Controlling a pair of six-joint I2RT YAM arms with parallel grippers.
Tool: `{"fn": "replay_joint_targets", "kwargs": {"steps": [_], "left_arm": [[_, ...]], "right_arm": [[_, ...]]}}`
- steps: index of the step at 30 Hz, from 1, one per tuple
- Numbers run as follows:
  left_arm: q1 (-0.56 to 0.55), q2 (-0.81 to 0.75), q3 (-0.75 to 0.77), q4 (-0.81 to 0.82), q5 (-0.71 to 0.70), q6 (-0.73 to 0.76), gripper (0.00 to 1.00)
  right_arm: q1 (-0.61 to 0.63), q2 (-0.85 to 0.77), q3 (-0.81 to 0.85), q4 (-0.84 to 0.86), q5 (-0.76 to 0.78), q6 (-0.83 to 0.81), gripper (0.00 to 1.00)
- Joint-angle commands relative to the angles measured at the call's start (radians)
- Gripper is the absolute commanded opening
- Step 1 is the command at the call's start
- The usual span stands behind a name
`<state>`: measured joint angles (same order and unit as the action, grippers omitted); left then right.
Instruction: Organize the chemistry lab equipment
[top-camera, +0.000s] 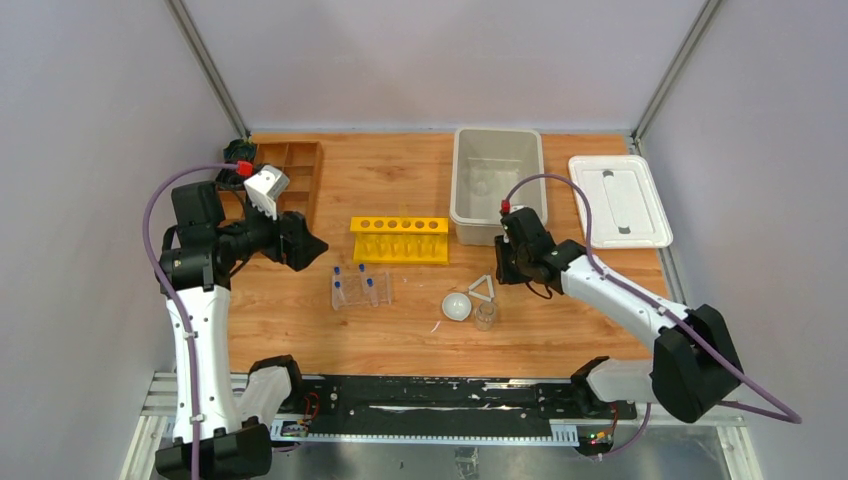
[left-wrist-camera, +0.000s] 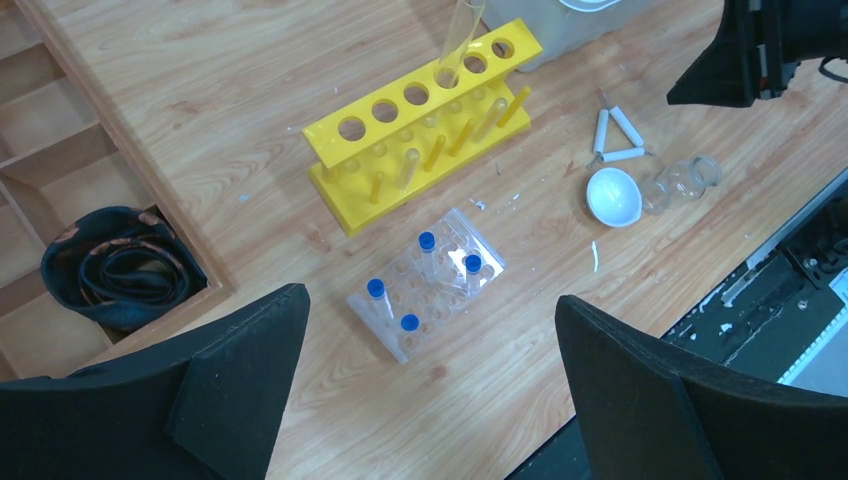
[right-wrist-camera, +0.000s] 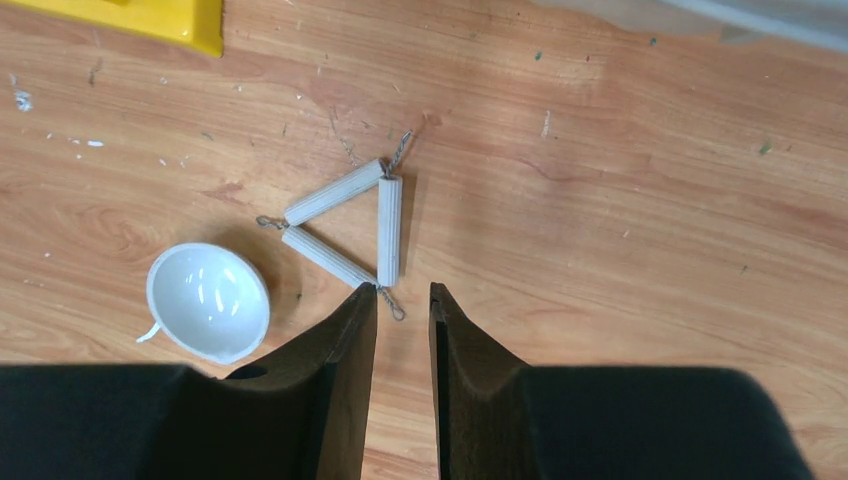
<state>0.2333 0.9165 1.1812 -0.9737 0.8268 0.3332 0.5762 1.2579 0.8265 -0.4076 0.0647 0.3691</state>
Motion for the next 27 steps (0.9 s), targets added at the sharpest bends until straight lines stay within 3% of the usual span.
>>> {"fn": "replay_joint_targets", "kwargs": {"steps": [1, 9, 16, 27], "left_arm": [[0.004, -0.021, 0.018, 0.0, 0.02, 0.002, 0.99], [0.004, -0.028, 0.028, -0.012, 0.008, 0.016, 1.0], [0.004, -0.022, 0.028, -0.013, 0.004, 0.023, 1.0], [0.003, -0.007, 0.029, -0.014, 0.005, 0.029, 1.0]], "right_arm": [[0.03, 0.055, -0.035, 0.107, 0.035, 0.05, 0.29], [0.076, 0.2, -0.049, 0.211, 0.091, 0.056, 0.31], [0.103, 0.274, -0.07, 0.225, 0.158, 0.052, 0.27], [0.187, 0.223, -0.171, 0.29, 0.275, 0.066, 0.26]]}}
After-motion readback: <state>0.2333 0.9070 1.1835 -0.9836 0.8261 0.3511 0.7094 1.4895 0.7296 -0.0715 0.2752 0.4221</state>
